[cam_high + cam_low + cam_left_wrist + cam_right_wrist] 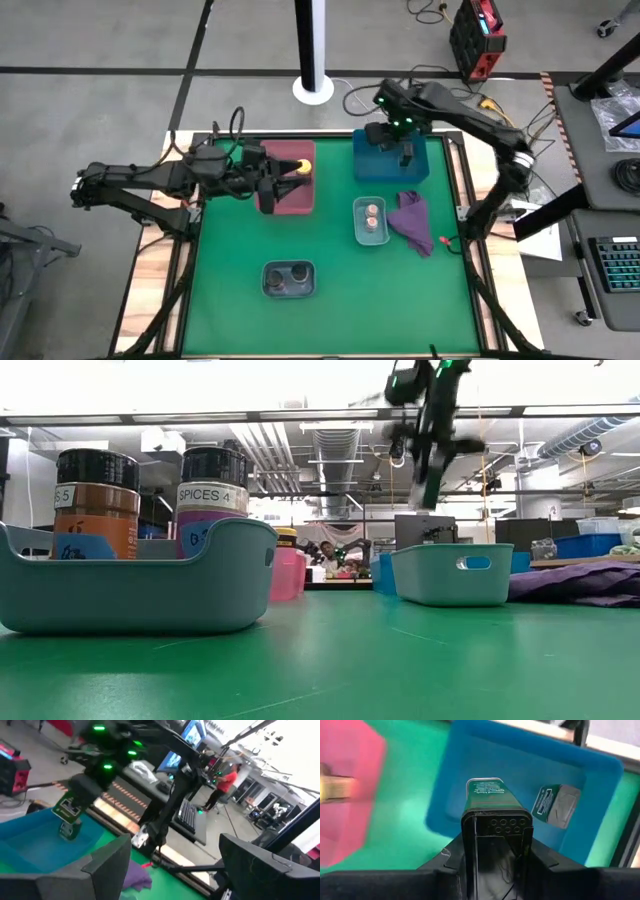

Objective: Sort spices by type
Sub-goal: Put the black seasoning can into the large blue bin

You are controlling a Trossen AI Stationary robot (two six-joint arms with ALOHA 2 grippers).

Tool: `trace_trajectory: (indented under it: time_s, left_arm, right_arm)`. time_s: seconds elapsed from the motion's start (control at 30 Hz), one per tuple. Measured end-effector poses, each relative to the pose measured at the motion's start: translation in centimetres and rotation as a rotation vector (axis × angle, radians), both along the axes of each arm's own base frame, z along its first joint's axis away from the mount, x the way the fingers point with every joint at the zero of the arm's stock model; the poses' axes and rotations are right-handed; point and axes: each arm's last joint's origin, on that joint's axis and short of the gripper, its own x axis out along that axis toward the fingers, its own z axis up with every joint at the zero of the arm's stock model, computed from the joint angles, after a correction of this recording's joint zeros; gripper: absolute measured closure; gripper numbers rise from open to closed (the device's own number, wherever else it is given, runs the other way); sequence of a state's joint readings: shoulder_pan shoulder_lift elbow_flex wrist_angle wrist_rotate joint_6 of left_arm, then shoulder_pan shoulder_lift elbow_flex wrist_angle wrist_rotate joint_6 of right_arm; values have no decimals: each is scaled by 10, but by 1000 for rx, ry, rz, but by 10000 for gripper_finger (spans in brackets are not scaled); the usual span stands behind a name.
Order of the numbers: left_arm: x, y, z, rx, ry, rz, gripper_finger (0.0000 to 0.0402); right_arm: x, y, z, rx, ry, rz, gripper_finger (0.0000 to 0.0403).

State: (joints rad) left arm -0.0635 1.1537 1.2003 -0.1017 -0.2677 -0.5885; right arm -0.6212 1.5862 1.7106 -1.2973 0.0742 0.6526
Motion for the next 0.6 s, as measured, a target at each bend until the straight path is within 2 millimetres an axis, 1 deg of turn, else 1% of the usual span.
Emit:
trace_trajectory:
  time_s: [0.07, 0.13, 0.33, 0.4, 0.6]
  left_arm:
    - [-3, 0, -1, -12, 21, 3, 116]
    - [-4, 0, -4, -21, 49, 4, 116]
    - [-11, 2, -4, -13, 76, 77, 116]
    - [-13, 2, -5, -9, 93, 92, 116]
    - [-23, 4, -7, -2, 144, 142, 116]
  right_arm:
    - [6, -16, -19, 47, 38, -11, 293]
    - [11, -28, -36, 97, 59, -23, 293]
    - [33, -49, -79, 174, 80, -76, 293]
    - [39, -52, -89, 184, 92, -94, 293]
    - [45, -62, -106, 146, 133, -153, 293]
